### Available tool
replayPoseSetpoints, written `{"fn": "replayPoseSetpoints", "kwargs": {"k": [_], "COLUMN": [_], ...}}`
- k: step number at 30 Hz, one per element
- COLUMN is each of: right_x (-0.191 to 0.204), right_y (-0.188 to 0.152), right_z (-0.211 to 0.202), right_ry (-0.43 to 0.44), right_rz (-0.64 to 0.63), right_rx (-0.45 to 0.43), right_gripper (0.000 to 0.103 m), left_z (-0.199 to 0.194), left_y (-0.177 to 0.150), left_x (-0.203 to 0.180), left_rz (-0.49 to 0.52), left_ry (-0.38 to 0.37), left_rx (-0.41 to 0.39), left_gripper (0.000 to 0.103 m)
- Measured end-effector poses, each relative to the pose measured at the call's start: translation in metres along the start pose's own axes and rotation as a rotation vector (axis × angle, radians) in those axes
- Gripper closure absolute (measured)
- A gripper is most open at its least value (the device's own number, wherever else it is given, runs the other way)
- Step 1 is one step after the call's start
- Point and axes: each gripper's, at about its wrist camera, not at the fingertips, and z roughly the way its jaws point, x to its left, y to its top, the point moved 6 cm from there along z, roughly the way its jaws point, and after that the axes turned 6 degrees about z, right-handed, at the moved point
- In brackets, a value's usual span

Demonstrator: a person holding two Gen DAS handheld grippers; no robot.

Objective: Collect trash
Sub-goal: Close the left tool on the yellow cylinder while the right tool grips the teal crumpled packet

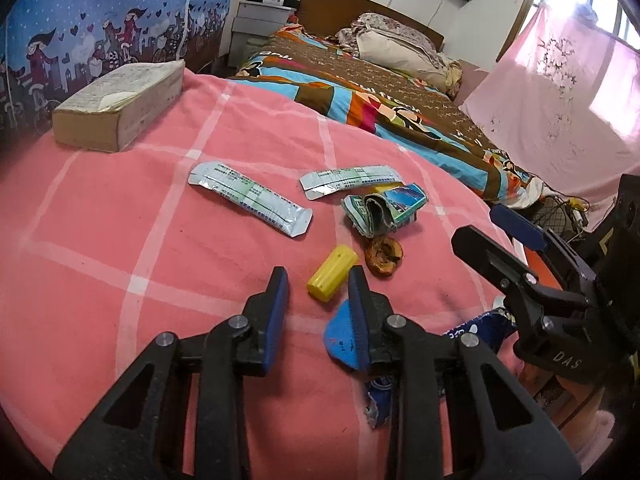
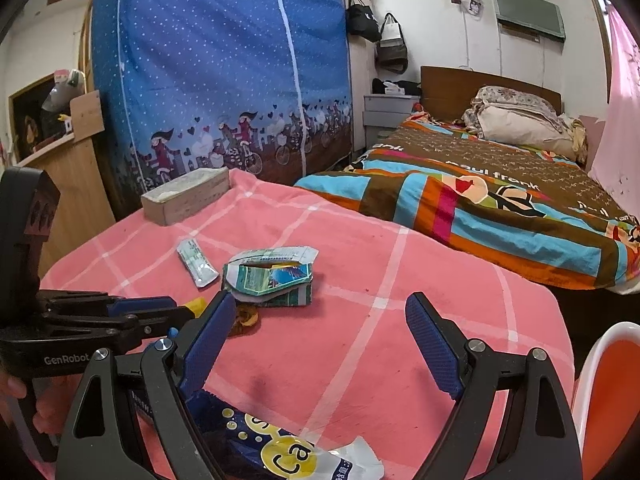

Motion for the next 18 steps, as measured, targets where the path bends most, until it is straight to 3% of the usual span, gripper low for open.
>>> {"fn": "replayPoseSetpoints", "kwargs": {"k": [2,4,10,18], "right_x": [0.0,0.001,0.003,0.009], "right_y": [-0.001,-0.002,-0.004,0.004], "right_z": [0.001,0.003,0.006,0.023], "right_ry": [-0.002,-0.006,-0.009,0.074], "right_rz": [-0.003,-0.007,-0.015,0.049], "right_rx": [0.004,0.015,0.034,0.078], "right_gripper": [0.016,0.016,0.016,0.016], "left_z": [0.001,0.003,0.0,-0.012], "left_y": [0.001,0.001,0.001,0.006], "left_x": [0.0,-0.004,-0.004,0.026], "left_rz": [-0.004,0.009,-0.001,-0.111], "left_ry": [-0.001,-0.013,-0.001,0.106], "left_rx": [-0.001,0.003,-0.02,-0.088], "left_gripper": [0.071,0.079,0.082,0.083]}}
